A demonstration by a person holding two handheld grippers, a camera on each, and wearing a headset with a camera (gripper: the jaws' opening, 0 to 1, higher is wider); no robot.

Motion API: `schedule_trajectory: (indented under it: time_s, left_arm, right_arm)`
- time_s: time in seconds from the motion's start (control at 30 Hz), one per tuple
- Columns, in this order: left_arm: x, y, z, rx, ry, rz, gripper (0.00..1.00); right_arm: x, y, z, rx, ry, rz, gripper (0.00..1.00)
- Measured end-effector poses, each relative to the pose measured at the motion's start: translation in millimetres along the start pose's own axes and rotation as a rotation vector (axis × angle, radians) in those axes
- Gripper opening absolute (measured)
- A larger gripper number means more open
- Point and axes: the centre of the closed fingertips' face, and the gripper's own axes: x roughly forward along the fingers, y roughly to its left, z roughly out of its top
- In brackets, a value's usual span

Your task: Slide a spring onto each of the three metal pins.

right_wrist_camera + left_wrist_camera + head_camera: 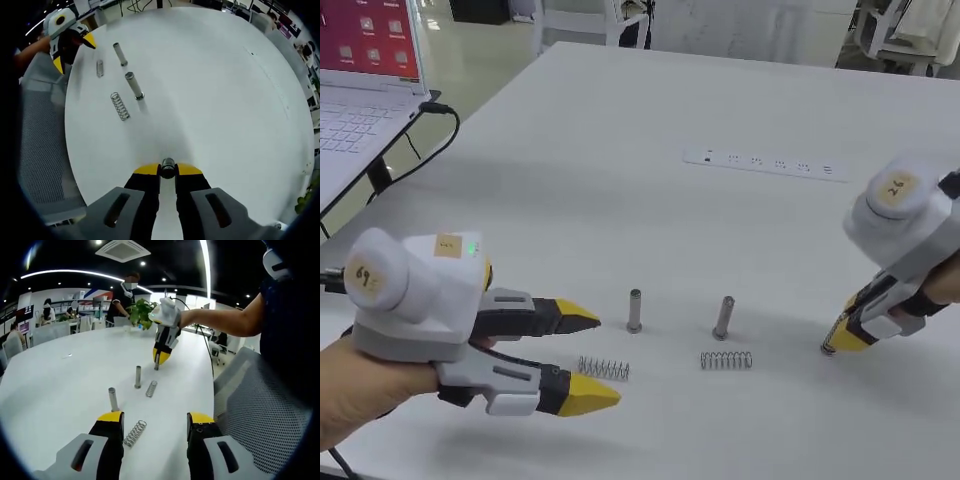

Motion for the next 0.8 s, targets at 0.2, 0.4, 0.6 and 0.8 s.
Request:
schedule_trajectory:
  time_s: [0.2,0.4,0.6,0.8]
  left_arm:
    - [-0.1,-0.1,0.1,0.0,0.001,0.0,0.44]
    - [-0.1,-0.9,0.4,0.0,0.001,0.0,0.44]
    - [-0.1,-1.5,1.3,0.0,-0.001,0.0,0.44]
    - [0.0,-1.9,1.2,0.0,0.0,0.0,0.45]
  right_arm:
    - [0.6,0.0,0.1,-0.007,0.0,-0.002,0.11]
    - [0.3,-0.2,-0.2,-0.012,-0.005,-0.005,0.15]
    - [0.0,0.3,-1.3,-0.016,-0.012,-0.009,0.21]
    - [-0.7,0.3,-3.2,-0.009,-0.016,-0.012,0.24]
